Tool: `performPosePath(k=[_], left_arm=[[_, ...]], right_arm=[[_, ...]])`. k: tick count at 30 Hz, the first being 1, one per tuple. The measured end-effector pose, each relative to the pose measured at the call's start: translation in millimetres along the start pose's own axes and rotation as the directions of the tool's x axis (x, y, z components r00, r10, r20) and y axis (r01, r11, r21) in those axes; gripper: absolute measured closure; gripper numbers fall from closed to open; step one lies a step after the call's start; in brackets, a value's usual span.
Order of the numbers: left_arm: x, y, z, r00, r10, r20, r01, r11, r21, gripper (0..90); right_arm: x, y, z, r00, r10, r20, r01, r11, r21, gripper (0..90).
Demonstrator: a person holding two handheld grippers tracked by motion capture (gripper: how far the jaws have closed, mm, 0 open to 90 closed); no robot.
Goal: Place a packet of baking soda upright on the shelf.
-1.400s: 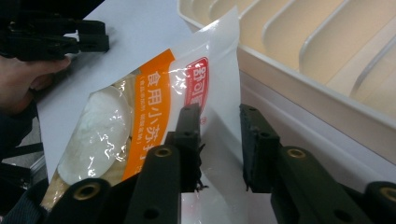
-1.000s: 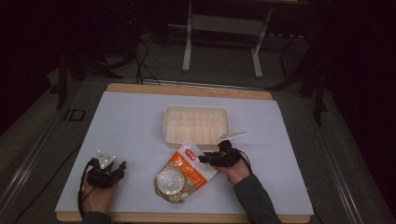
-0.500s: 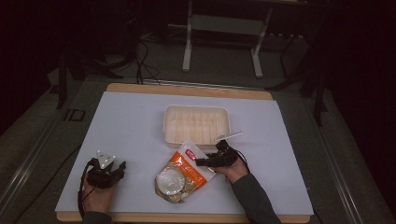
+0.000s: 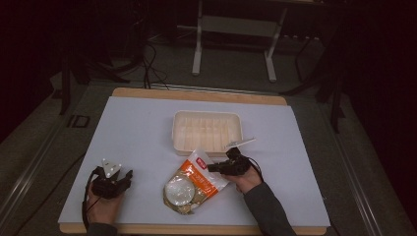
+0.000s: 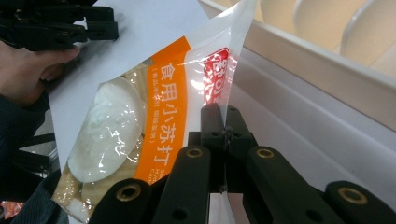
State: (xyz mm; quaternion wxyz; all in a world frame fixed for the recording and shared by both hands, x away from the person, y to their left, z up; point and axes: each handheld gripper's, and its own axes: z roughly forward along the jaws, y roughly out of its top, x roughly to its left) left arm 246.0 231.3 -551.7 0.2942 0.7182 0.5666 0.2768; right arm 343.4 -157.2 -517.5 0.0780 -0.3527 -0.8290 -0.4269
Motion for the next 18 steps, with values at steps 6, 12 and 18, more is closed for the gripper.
performPosePath(k=[6,12,18], left_arm=[[0.0,0.0,0.0,1.0,-0.001,0.0,0.001,1.0,0.0,52.7],[-0.1,0.0,0.0,1.0,0.002,-0.001,-0.002,1.0,0.0,52.6],[-0.1,0.0,0.0,1.0,0.001,-0.001,-0.001,1.0,0.0,52.7]], right_arm=[[5.2,5.1,-7.3,0.9984,0.054,-0.02,-0.054,0.999,-0.003,90.0],[14.1,9.2,-12.6,0.9987,0.048,-0.016,-0.048,0.999,-0.009,90.0],[27.8,15.7,-19.5,0.9998,0.017,-0.014,-0.017,1.0,-0.021,90.0]])
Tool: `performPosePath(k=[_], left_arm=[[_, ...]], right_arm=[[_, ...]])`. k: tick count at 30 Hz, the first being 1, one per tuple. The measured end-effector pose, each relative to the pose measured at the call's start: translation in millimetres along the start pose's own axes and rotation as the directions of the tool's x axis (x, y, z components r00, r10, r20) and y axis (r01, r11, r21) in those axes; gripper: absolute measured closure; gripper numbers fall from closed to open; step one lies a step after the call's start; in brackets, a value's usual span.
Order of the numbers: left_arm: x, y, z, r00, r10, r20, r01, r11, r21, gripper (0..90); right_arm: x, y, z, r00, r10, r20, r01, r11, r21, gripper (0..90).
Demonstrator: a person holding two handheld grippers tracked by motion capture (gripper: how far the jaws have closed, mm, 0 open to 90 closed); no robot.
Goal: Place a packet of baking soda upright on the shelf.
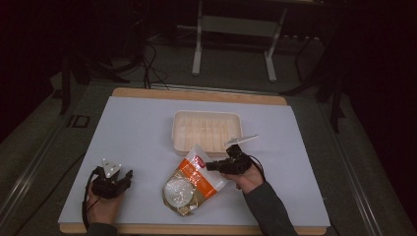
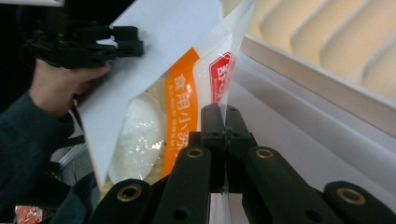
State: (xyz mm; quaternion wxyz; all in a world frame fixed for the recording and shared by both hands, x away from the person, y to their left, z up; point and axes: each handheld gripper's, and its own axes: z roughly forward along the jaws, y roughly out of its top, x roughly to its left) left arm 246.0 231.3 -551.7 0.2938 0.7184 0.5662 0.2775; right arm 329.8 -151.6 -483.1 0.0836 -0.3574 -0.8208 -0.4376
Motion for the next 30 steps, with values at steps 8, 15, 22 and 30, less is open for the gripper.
performPosePath(k=[8,15,22,30], left_arm=[[0.0,0.0,0.0,1.0,-0.003,0.0,0.003,1.0,-0.002,52.6],[0.0,0.0,-0.6,1.0,-0.006,-0.001,0.006,0.9999,-0.016,52.1],[-2.1,0.5,-1.0,0.9999,0.006,0.01,-0.005,0.9994,-0.034,51.4],[-1.4,0.7,-1.8,1.0,-0.003,0.006,0.003,0.9991,-0.041,51.1]], right_arm=[[16.4,9.1,-9.0,0.9923,0.023,-0.121,-0.03,0.998,-0.057,90.0],[28.8,13.9,-13.3,0.9796,0.01,-0.201,-0.025,0.997,-0.07,90.0],[38.1,19.7,-23.4,0.967,-0.012,-0.254,-0.016,0.994,-0.108,90.0],[42.9,23.1,-31.0,0.9643,-0.022,-0.264,-0.012,0.992,-0.126,90.0]])
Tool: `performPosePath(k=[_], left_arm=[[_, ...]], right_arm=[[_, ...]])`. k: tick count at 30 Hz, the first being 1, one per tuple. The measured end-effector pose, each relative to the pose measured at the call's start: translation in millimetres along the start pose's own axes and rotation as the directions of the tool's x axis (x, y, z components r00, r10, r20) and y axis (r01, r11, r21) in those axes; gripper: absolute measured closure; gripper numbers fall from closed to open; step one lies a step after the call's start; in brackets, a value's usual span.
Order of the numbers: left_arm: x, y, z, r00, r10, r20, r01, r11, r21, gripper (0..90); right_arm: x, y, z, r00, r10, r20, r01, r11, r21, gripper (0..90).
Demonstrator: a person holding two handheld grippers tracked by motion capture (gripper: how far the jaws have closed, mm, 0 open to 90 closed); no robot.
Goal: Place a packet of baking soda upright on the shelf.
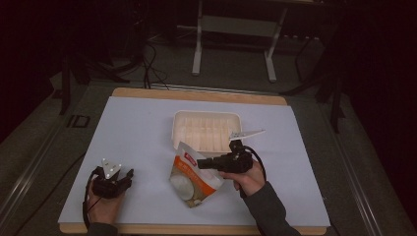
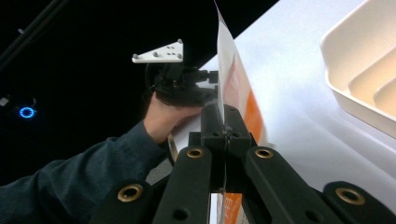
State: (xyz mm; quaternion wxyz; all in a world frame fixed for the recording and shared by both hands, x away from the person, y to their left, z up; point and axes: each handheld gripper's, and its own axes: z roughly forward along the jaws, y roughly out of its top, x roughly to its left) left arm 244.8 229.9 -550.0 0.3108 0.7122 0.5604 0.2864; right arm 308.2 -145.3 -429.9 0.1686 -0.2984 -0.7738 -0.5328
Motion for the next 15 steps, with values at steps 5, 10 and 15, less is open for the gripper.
performPosePath(k=[5,10,15], left_arm=[[0.1,0.2,-0.5,1.0,0.0,-0.001,0.0,1.0,-0.004,51.0],[0.4,0.1,-0.6,1.0,-0.005,-0.003,0.005,1.0,-0.007,50.7],[-0.3,0.2,-0.3,1.0,0.0,-0.007,0.0,1.0,-0.006,50.4]], right_arm=[[4.0,4.2,-4.3,0.9999,-0.009,0.011,0.009,1.0,-0.012,90.0],[3.4,7.2,-13.1,0.9995,-0.005,0.03,0.007,0.999,-0.038,90.0],[1.1,8.1,-25.5,0.9985,0.002,0.055,0.002,0.998,-0.066,90.0]])
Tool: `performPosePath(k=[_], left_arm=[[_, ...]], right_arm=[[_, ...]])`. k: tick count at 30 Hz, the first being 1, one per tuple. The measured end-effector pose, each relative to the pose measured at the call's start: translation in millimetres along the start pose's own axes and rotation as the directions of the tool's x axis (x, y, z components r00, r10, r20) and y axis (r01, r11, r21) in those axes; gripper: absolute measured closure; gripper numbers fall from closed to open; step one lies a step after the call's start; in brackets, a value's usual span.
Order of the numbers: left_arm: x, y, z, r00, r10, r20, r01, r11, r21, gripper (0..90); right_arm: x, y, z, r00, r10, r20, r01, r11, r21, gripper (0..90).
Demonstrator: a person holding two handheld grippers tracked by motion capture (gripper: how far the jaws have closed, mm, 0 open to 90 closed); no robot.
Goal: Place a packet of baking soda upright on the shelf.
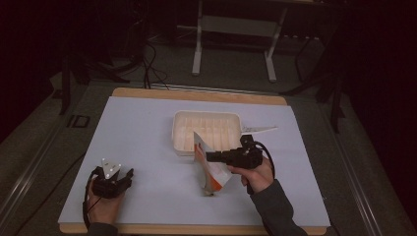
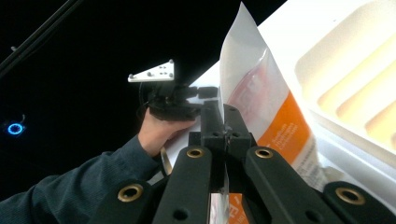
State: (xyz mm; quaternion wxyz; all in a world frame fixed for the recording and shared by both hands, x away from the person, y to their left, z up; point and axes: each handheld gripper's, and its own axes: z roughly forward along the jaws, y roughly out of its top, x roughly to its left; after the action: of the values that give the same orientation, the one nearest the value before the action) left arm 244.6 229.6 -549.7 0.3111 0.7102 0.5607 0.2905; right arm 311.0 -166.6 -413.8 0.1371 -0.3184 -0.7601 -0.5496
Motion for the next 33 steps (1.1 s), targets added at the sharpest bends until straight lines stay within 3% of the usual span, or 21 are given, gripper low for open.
performPosePath(k=[33], left_arm=[[2.1,-0.6,0.4,0.9996,-0.026,-0.008,0.026,0.9996,-0.005,48.4]], right_arm=[[-1.2,13.4,-43.1,0.9942,0.0,0.108,0.007,0.998,-0.065,90.0]])
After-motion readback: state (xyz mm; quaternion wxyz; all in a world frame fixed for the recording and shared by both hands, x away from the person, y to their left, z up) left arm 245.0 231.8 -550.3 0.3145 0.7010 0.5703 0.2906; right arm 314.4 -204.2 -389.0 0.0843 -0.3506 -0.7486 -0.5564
